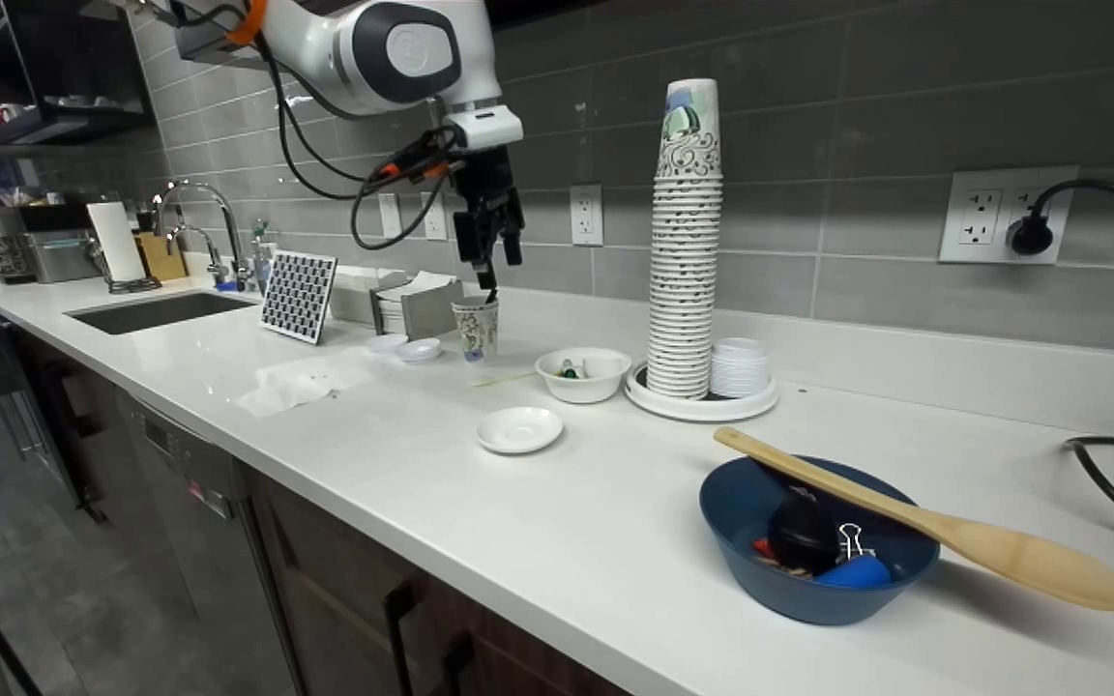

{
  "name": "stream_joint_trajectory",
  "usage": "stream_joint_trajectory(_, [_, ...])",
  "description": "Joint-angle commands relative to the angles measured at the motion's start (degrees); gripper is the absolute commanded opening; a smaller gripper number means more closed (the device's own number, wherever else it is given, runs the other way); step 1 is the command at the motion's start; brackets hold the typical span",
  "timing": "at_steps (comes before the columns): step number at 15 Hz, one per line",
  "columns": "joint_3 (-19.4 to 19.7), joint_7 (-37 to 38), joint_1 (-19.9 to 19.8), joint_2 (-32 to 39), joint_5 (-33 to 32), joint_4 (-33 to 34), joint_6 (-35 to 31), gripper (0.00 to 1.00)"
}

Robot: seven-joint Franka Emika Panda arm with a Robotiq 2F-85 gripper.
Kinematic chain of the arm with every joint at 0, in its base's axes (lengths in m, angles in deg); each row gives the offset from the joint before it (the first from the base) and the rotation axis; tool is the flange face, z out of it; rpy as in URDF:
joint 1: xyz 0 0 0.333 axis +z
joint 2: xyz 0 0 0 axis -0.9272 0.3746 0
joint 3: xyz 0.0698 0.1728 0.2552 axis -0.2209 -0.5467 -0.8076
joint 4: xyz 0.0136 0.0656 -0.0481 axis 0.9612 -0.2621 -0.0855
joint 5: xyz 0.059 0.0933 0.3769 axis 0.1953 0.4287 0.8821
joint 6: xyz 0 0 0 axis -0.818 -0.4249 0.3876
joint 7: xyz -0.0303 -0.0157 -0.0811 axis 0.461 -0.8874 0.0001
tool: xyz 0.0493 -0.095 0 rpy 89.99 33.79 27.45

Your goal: Pick up the green marker from the white bowl and put it in the top paper cup on the stack of paper cups

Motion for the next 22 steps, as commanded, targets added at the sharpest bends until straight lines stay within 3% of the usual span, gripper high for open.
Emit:
stream_joint_trajectory(1, [1.4, 7.4, -1.1, 7.0, 2.8, 6.6, -0.4, 1.00])
stream_joint_trajectory(9, [2.3, 21.2, -4.1, 19.6, 13.1, 19.7, 2.8, 1.00])
stream_joint_trajectory(11, [2.3, 25.6, -3.5, 20.4, 13.6, 19.4, 4.7, 1.00])
stream_joint_trajectory(12, [2.3, 21.8, -3.7, 18.6, 11.6, 16.8, 2.1, 1.00])
stream_joint_trajectory(15, [2.2, 24.6, -3.5, 19.8, 11.8, 17.5, 3.1, 1.00])
stream_joint_trajectory(20, [1.4, 28.3, -5.8, 23.8, 18.8, 19.2, -0.5, 1.00])
stream_joint_trajectory(21, [1.3, 28.9, -6.3, 24.4, 20.1, 19.4, -1.5, 0.98])
stream_joint_trajectory(22, [1.3, 29.7, -6.6, 25.0, 21.1, 19.7, -2.6, 0.90])
